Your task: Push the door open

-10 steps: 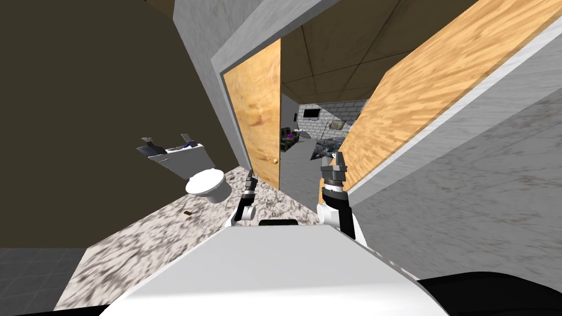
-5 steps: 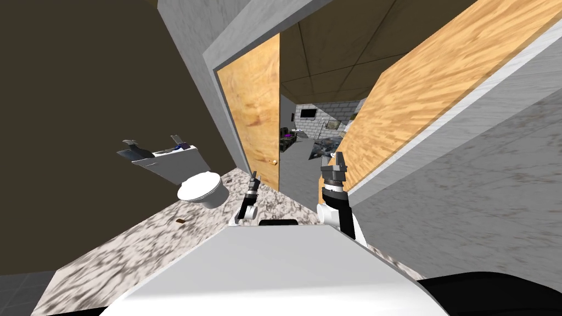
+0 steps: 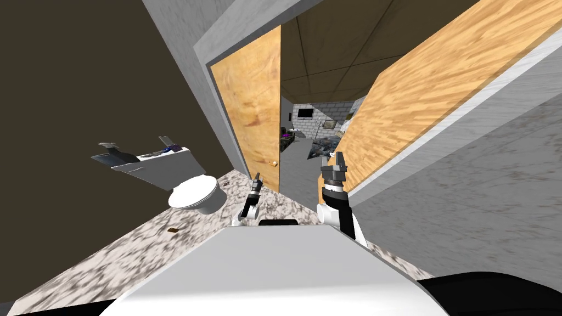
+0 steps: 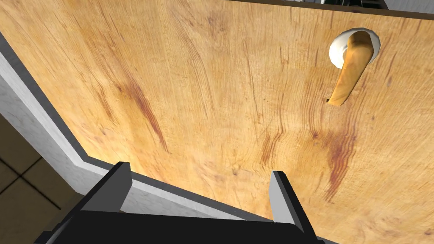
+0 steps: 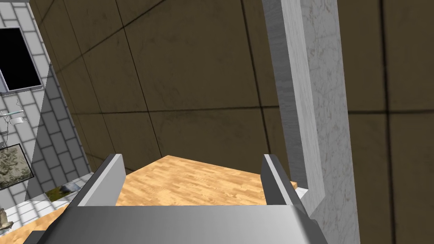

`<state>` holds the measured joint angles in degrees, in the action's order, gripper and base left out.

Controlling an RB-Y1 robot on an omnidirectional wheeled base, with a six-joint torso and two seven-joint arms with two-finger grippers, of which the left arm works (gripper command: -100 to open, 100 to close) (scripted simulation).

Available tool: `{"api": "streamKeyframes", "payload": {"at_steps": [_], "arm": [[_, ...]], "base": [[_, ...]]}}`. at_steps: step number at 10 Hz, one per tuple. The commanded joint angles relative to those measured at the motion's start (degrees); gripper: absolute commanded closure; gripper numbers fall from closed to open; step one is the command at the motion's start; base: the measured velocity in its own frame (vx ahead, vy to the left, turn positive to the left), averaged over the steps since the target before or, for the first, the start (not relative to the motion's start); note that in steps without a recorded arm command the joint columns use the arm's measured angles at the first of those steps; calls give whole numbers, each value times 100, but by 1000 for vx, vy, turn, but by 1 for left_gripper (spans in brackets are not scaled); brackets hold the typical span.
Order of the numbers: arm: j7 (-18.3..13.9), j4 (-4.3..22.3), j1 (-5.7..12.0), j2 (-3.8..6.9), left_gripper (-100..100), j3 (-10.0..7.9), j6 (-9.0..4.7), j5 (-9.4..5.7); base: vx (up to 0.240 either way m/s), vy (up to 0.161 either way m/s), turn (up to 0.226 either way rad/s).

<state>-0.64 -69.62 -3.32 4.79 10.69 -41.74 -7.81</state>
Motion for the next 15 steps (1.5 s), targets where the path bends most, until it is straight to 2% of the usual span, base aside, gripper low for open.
{"api": "streamKeyframes", "payload": {"at_steps": [1, 5, 6, 11, 12, 13, 15], "arm": [[9, 286, 122, -13, -100, 65, -36, -7], [6, 1057, 479, -27, -100, 218, -157, -36], [6, 1078, 479, -27, -100, 218, -157, -36], [2, 1990, 889, -66, -100, 394, -296, -69], [2, 2133, 967, -75, -100, 427, -322, -75], [2, 2164, 967, -75, -100, 427, -322, -75], [0, 2482, 1110, -97, -100, 489, -370, -87]], "base": [[64, 59, -98], [75, 83, -104], [44, 55, -30], [63, 75, -88], [69, 89, -76], [39, 56, -28], [42, 44, -68]]}}
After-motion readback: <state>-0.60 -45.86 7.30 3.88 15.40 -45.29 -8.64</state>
